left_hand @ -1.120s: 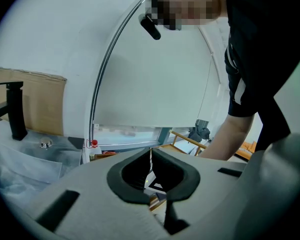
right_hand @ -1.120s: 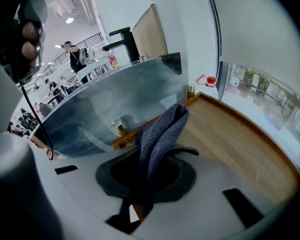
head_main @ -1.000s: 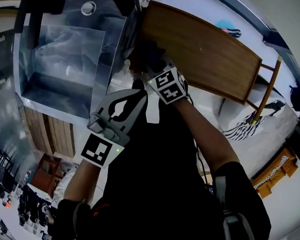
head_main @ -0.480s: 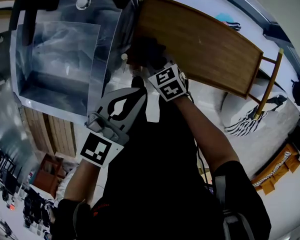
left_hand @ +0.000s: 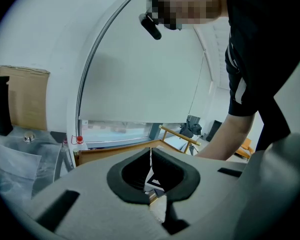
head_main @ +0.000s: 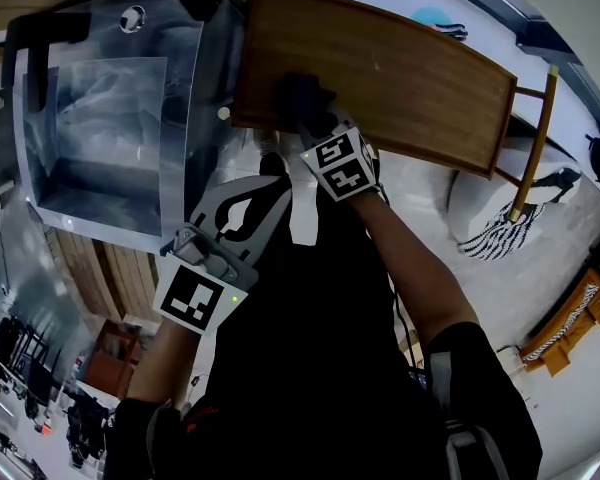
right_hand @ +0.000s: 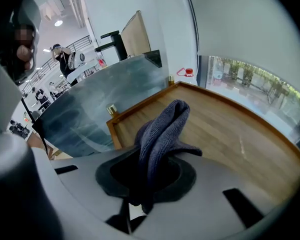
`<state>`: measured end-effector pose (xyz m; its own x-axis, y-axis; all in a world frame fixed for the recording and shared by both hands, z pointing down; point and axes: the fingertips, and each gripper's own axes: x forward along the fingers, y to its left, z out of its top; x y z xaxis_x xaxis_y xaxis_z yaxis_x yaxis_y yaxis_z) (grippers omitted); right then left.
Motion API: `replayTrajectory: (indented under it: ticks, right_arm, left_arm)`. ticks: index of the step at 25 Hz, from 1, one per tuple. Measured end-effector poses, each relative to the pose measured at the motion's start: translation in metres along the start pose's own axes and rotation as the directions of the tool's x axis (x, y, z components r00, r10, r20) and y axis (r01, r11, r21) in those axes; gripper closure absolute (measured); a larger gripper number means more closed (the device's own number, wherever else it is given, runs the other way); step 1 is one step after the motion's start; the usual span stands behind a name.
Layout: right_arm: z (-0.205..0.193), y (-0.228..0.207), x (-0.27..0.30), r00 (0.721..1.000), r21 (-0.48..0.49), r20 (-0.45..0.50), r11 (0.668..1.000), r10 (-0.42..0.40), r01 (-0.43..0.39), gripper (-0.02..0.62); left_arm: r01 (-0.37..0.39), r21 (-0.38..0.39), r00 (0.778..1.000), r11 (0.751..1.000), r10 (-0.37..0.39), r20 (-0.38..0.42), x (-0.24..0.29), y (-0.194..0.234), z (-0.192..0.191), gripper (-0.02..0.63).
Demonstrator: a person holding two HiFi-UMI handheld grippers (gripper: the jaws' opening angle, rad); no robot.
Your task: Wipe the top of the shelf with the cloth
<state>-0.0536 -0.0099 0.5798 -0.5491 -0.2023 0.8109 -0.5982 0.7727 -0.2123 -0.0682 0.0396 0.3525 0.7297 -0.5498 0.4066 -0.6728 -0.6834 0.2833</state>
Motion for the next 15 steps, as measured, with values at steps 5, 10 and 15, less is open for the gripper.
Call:
replayTrajectory:
  ticks: [5, 10, 15]
  right_arm:
    - [-0.016, -0.019, -0.014, 1.0, 0.042, 0.01, 0.999, -0.029, 0.028, 0.54]
    - [-0.033, -0.042, -0.028, 0.998, 0.077, 0.008, 0.995, -0.058, 0.057, 0.54]
    - [-0.05, -0.064, -0.043, 0.996, 0.103, 0.008, 0.991, -0.087, 0.085, 0.54]
  left_arm:
    - [0.029, 0.018, 0.999, 0.999, -0.029, -0.016, 0.016, -0.013, 0.003, 0.578]
    - [0.049, 0.019, 0.999, 0.999, -0.049, -0.025, 0.035, -0.023, 0.009, 0.578]
    - [0.082, 0.046, 0.996, 0.996, -0.081, -0.033, 0.056, -0.036, 0.017, 0.578]
